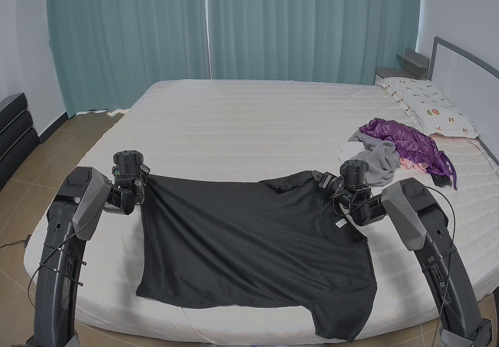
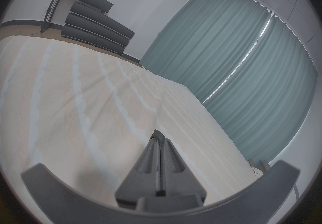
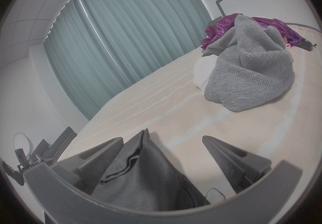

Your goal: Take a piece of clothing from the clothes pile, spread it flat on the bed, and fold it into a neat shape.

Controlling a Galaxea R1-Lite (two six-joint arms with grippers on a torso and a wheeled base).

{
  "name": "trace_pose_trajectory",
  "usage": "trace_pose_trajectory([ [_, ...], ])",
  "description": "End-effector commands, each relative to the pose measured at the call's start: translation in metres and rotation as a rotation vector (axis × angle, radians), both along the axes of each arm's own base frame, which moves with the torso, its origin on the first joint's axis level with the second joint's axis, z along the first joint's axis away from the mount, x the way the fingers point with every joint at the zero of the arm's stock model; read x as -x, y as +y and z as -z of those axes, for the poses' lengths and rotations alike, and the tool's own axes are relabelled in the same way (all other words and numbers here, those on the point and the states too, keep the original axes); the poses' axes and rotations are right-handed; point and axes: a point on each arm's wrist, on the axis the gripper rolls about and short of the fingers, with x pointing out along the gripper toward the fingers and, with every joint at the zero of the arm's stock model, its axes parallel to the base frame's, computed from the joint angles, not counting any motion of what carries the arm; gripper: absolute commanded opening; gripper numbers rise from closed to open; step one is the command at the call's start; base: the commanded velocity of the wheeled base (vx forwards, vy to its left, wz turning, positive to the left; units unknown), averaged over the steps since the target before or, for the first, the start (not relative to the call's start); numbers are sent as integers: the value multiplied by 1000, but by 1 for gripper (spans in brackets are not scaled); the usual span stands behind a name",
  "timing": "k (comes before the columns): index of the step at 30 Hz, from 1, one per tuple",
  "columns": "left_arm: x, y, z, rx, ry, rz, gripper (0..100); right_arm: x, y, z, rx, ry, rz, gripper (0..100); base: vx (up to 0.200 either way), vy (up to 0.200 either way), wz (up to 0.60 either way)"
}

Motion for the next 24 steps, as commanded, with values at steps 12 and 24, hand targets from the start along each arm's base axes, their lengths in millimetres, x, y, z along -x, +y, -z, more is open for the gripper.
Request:
trace_pose_trajectory([
  [12, 0, 13, -2, 3, -8, -21, 0, 2, 20, 1, 4, 24, -59, 100, 0, 0, 0],
  [24, -1, 10, -1, 1, -4, -13, 0, 3, 22, 7, 0, 34, -85, 0, 0, 0, 0],
])
